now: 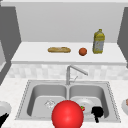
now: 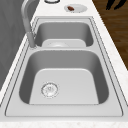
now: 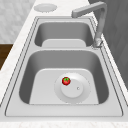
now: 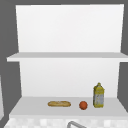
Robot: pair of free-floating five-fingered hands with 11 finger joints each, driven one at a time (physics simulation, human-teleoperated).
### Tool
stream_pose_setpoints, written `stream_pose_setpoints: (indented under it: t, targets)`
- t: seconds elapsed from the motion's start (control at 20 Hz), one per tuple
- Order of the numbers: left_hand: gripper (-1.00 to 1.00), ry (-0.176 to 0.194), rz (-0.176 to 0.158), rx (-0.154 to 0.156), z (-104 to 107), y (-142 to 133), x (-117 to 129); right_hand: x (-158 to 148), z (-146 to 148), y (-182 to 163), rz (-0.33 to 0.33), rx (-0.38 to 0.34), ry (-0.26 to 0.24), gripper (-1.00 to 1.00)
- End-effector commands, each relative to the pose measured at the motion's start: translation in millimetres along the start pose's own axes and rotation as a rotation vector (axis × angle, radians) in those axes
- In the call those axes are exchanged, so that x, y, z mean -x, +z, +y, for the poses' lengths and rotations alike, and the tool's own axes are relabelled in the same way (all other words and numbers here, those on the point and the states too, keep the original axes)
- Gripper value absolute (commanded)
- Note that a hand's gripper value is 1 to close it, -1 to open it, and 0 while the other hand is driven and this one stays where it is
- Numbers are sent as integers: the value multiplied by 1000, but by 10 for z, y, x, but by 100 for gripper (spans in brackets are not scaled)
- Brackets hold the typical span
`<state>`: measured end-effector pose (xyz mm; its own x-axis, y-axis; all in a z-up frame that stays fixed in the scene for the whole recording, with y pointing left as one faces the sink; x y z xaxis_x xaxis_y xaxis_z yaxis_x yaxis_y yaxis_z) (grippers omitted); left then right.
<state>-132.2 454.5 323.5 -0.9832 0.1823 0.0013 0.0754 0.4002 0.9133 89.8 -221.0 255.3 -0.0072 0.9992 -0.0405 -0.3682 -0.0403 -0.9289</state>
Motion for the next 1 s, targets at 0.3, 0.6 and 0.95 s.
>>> stream_pose_setpoints:
  t: [0.3,0.6,0.95]
  targets:
    - [-100,83,39,139,43,-221,90,0,0,0,0,0,0,0]
    - [-100,105,45,184,74,-360,160,0,0,0,0,0,0,0]
    - [-100,53,27,143,-43,-600,591,0,0,0,0,0,0,0]
